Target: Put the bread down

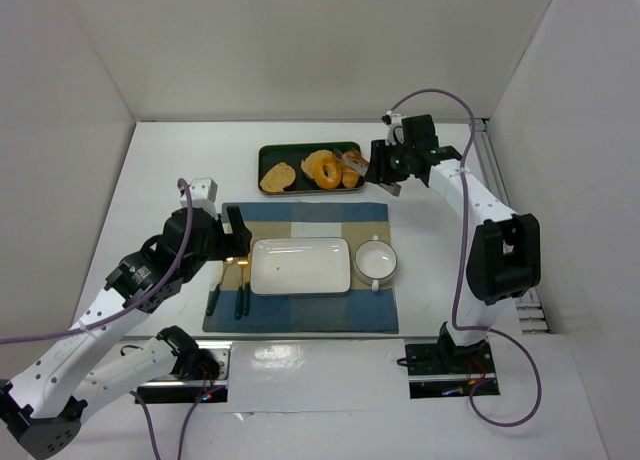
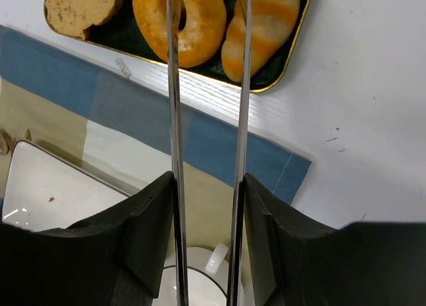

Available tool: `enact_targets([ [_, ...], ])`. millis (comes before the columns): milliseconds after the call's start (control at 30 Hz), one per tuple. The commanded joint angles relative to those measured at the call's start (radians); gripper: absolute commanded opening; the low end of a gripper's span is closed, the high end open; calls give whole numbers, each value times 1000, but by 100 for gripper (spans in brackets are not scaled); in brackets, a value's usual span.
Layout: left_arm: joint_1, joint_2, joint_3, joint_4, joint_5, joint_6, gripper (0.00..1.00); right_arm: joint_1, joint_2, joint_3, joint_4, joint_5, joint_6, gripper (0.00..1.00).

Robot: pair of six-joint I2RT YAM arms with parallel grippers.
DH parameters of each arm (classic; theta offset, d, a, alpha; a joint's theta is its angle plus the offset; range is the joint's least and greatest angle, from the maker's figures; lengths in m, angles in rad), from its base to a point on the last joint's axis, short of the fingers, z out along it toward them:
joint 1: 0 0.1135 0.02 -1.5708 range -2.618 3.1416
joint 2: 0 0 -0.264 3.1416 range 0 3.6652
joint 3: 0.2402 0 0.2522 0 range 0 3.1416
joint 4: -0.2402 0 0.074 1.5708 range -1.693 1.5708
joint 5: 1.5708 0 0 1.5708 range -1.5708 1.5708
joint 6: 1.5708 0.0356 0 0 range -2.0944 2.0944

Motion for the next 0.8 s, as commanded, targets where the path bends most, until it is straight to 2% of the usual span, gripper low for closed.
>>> enact_targets([
  [0,-3,-11,-4,32,7,-15,96,8,6,25,23,-41,-3,52],
  [133,-3,-11,-4,32,7,-15,96,17,26,25,33,-53,-3,55],
  [667,-3,-21,-13,22,-3,-15,96,17,101,54,33,-81,-12,55],
  [767,-3,-21,-13,22,-12,-15,96,17,110,54,23,-81,-12,49],
])
